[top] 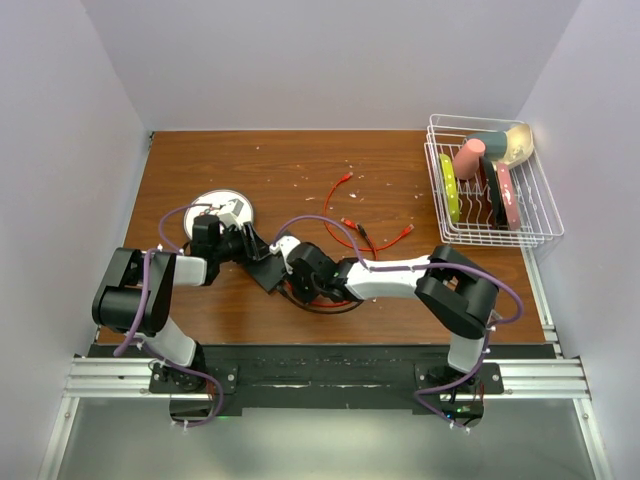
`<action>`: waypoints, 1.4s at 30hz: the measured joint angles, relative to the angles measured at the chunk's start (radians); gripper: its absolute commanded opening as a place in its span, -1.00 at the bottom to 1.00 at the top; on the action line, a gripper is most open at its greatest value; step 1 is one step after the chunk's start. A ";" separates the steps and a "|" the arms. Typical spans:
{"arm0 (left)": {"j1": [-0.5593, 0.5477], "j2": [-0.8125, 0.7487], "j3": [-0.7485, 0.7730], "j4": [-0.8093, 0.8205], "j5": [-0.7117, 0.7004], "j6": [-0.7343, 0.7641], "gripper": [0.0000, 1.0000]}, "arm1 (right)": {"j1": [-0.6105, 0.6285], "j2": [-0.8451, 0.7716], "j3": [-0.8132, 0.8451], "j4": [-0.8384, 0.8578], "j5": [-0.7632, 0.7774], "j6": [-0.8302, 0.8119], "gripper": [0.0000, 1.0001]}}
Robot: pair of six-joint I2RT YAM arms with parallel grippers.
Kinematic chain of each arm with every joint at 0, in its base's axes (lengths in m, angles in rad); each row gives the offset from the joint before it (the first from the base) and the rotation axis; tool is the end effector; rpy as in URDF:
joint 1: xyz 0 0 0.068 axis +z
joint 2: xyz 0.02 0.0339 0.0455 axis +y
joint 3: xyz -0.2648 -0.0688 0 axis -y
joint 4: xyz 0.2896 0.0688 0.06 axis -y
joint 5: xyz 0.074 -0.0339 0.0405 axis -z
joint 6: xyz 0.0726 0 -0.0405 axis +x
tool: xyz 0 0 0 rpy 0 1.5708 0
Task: Insert the plug into the switch port
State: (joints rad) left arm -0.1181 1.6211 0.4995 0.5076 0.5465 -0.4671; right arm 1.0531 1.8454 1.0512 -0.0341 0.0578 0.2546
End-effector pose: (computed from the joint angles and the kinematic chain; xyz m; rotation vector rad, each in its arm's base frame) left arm 0.3176 -0.0757 0.0648 -0.0673 2.2307 -0.9230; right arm 0.2197 0.3773 0.0959 -0.9336 2.2842 0.5276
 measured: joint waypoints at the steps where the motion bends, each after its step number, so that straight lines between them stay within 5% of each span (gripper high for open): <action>1: 0.000 0.000 0.000 0.000 0.000 0.000 -0.05 | 0.000 0.000 0.001 -0.002 -0.001 -0.006 -1.00; 13: 0.000 0.000 0.002 0.001 0.016 0.000 0.06 | -0.003 0.033 0.064 -0.064 -0.036 -0.089 -1.00; 42: 0.008 0.025 0.007 0.024 0.050 0.006 -0.39 | -0.027 0.040 0.079 -0.074 -0.072 -0.005 -1.00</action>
State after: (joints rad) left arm -0.1097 1.6459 0.5068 0.5316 0.5961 -0.4610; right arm 1.0264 1.8858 1.1305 -0.1078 -0.0147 0.2501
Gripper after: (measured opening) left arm 0.393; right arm 0.036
